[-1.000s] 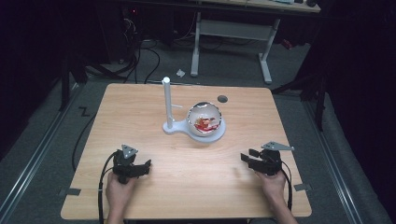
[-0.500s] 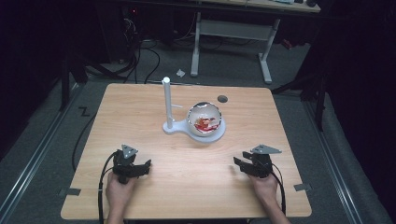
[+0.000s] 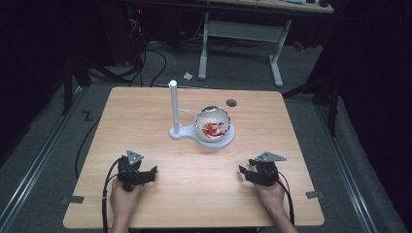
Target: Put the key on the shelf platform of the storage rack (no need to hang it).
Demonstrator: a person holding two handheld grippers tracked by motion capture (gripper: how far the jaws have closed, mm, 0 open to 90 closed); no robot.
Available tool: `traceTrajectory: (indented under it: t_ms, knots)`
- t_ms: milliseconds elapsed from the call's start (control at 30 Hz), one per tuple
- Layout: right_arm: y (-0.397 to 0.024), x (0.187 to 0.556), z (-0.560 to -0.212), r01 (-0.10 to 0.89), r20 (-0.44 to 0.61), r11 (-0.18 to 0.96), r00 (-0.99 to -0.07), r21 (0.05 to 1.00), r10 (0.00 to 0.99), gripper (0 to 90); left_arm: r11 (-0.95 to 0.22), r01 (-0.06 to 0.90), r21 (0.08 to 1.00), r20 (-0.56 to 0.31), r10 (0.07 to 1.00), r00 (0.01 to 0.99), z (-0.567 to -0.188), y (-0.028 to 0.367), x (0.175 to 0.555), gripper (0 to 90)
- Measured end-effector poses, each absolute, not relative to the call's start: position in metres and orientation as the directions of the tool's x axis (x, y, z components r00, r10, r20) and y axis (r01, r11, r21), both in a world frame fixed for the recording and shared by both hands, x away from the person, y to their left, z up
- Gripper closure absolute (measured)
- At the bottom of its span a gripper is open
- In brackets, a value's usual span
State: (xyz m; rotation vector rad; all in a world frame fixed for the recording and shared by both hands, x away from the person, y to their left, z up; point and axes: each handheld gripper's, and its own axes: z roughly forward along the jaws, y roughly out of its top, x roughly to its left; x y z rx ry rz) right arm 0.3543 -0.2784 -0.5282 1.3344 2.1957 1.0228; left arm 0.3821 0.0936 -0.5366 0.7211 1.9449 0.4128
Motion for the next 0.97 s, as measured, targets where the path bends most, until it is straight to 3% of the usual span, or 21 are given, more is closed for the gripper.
traceTrajectory:
  t_ms: [267, 367, 967]
  knots:
    - [-0.2771, 0.3533, -0.5303, 0.607, 0.032, 0.309, -0.484, 0.733, 0.875, 41.4, 0.766, 0.309, 0.564, -0.686, 0.643, -0.341, -0.5366, 0.0936, 0.3821, 15.3]
    - [-0.2724, 0.3519, -0.5308, 0.589, -0.020, 0.355, -0.498, 0.726, 0.867, 38.9, 0.765, 0.309, 0.564, -0.686, 0.643, -0.341, -0.5366, 0.0936, 0.3820, 15.3]
    - [-0.2724, 0.3522, -0.5309, 0.590, -0.017, 0.355, -0.500, 0.725, 0.866, 37.7, 0.762, 0.313, 0.567, -0.684, 0.647, -0.337, -0.5368, 0.0938, 0.3815, 15.3]
